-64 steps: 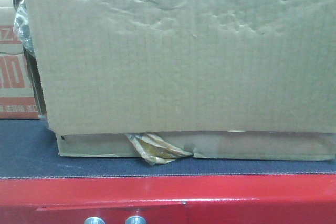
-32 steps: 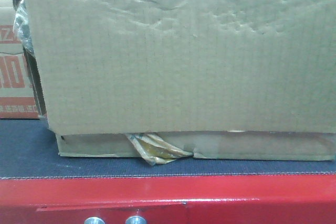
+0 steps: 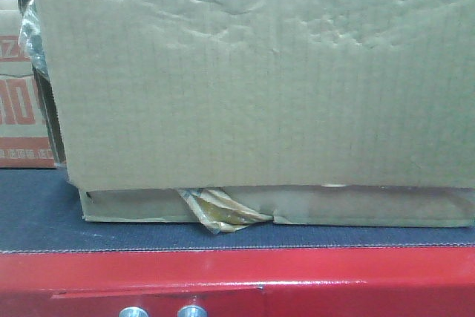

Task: Stack two boxes on right shelf middle

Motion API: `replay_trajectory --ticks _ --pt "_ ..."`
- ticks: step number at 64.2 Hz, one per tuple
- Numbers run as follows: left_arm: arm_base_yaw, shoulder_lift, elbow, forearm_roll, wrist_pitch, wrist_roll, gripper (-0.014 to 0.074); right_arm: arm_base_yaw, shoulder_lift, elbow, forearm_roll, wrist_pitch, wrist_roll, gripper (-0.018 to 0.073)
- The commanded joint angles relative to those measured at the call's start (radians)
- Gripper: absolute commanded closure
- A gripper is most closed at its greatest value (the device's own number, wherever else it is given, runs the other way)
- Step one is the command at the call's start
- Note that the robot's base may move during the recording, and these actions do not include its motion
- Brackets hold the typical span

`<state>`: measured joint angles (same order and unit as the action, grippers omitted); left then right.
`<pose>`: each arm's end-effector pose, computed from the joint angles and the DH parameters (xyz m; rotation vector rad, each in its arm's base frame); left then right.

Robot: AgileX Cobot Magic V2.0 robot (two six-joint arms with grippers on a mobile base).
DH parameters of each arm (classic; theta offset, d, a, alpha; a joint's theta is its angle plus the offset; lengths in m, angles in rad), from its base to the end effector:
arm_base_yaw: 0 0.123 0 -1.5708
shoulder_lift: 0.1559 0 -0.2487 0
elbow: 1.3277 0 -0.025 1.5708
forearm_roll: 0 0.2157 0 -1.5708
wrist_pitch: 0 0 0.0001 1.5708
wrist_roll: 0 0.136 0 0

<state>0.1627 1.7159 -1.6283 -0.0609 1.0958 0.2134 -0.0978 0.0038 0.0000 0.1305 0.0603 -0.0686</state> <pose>0.3481 0.0497 0.2646 0.0479 2.6636 0.0407 0.1029 -0.0090 0.2085 0.1170 1.5428 -0.0226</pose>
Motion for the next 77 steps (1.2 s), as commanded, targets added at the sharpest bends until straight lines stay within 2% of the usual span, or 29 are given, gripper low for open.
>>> replay_trajectory --ticks 1,13,18,25,33,46,63,70,77 --pt "0.004 0.031 -0.010 -0.002 -0.015 0.005 0.0152 0.000 -0.004 0.000 -0.002 -0.017 0.000 0.0721" --pt "0.004 0.081 -0.010 -0.003 -0.027 0.005 0.0219 0.000 -0.004 0.000 -0.002 -0.017 0.000 0.0721" --pt "0.004 0.088 -0.010 -0.003 -0.029 0.005 0.0280 0.000 -0.004 0.000 -0.002 -0.017 0.000 0.0721" --pt "0.004 0.088 -0.010 -0.002 -0.051 0.005 0.0451 0.000 -0.004 0.000 -0.002 -0.017 0.000 0.0721" --pt "0.004 0.088 -0.010 -0.002 -0.065 0.005 0.0710 0.000 -0.004 0.000 -0.002 -0.017 0.000 0.0721" --pt "0.010 0.057 -0.045 0.027 -0.067 -0.022 0.0708 0.000 -0.004 0.000 -0.002 -0.017 0.000 0.0721" --pt "0.064 -0.045 -0.245 0.050 -0.028 -0.183 0.0708 0.000 -0.004 0.000 -0.002 -0.017 0.000 0.0721" --pt "0.062 -0.072 -0.351 0.051 0.011 -0.242 0.0708 0.000 -0.004 0.000 -0.002 -0.017 0.000 0.0721" --pt "0.025 -0.081 -0.472 0.061 0.077 -0.307 0.0708 0.000 -0.004 0.000 -0.002 -0.017 0.000 0.0721"
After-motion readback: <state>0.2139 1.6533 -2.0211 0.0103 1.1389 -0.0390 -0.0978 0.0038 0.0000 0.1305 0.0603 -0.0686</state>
